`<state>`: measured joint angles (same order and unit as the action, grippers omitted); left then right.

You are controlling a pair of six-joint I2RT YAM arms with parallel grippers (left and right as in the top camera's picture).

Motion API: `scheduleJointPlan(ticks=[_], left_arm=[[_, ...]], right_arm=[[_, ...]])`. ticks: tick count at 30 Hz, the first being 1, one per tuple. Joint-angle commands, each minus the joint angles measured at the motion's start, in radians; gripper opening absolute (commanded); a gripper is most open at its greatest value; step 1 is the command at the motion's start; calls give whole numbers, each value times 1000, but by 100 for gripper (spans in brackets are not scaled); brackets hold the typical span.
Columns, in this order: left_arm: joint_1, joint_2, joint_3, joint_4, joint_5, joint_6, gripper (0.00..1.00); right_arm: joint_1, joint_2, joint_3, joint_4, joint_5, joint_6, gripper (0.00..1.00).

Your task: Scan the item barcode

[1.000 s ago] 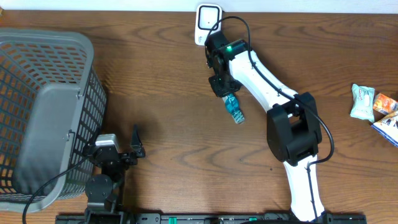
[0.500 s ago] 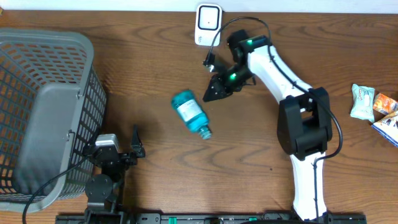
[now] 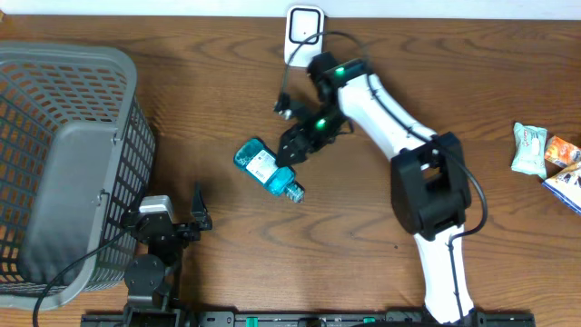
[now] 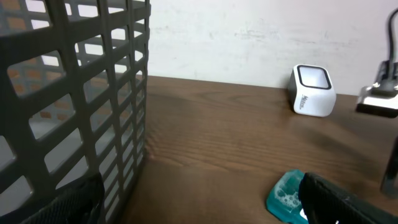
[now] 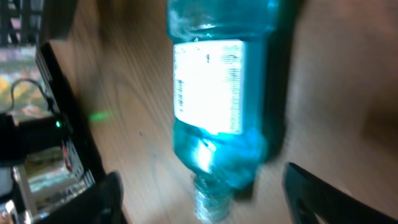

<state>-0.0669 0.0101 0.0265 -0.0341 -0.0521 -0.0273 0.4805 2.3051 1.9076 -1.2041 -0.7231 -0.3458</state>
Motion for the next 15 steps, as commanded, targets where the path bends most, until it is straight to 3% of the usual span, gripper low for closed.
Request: scheduleJointPlan(ticks=[1, 7, 15], left_arm=[[5, -5, -23, -32, -16, -8, 100], [5, -5, -23, -32, -16, -8, 100], [5, -5, -23, -32, -16, -8, 100]], right_arm=[[58, 6, -6, 0, 67, 2, 84], [165, 7, -6, 49, 439, 159, 94], [200, 7, -42, 78, 456, 158, 99]])
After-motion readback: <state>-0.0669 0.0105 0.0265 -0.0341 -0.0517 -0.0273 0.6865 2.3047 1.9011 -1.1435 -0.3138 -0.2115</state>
